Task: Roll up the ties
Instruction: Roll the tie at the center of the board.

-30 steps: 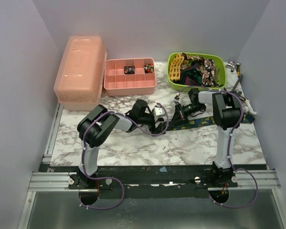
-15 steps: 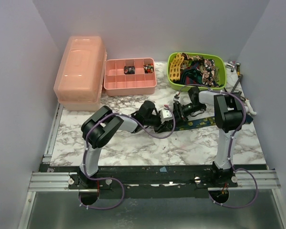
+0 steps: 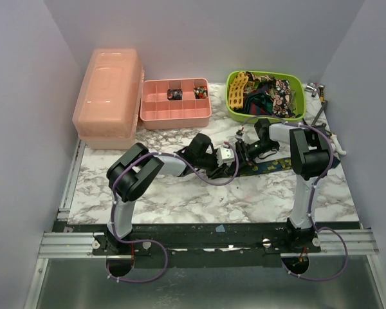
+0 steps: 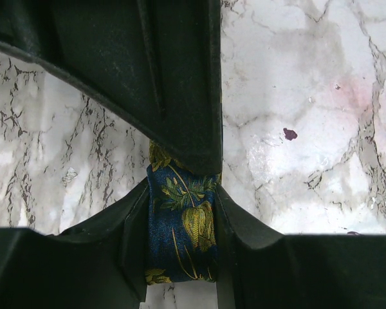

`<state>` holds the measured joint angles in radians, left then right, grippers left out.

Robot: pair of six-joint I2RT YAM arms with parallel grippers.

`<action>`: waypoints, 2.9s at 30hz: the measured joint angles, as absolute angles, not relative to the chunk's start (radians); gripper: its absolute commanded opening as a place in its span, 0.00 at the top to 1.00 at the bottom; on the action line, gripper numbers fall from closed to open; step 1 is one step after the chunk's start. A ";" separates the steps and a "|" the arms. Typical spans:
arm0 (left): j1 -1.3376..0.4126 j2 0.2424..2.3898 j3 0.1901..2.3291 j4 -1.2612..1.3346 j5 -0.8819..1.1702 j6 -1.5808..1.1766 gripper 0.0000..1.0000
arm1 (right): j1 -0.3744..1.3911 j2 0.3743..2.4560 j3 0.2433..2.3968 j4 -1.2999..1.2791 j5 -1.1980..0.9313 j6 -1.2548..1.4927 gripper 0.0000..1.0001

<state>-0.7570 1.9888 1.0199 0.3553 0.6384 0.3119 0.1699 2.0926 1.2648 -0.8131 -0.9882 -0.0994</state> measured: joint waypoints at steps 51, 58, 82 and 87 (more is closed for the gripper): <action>-0.748 2.009 1.028 0.374 0.655 0.307 0.71 | 0.247 2.011 1.253 -0.674 -0.933 0.038 0.69; -0.747 2.004 1.040 0.339 0.654 0.315 0.35 | 0.228 2.072 1.280 -0.714 -0.944 0.021 0.99; -0.716 2.103 0.944 0.769 0.782 0.140 0.77 | 0.155 2.164 1.290 -0.783 -1.022 0.035 0.77; -0.725 2.054 0.955 0.636 0.731 0.204 0.78 | 0.156 2.136 1.290 -0.790 -1.016 0.038 0.22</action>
<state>-0.7254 2.0537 0.9546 0.6365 0.7315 0.2035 0.1558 2.1361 1.2903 -0.7902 -1.0164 0.0380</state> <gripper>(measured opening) 0.359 0.556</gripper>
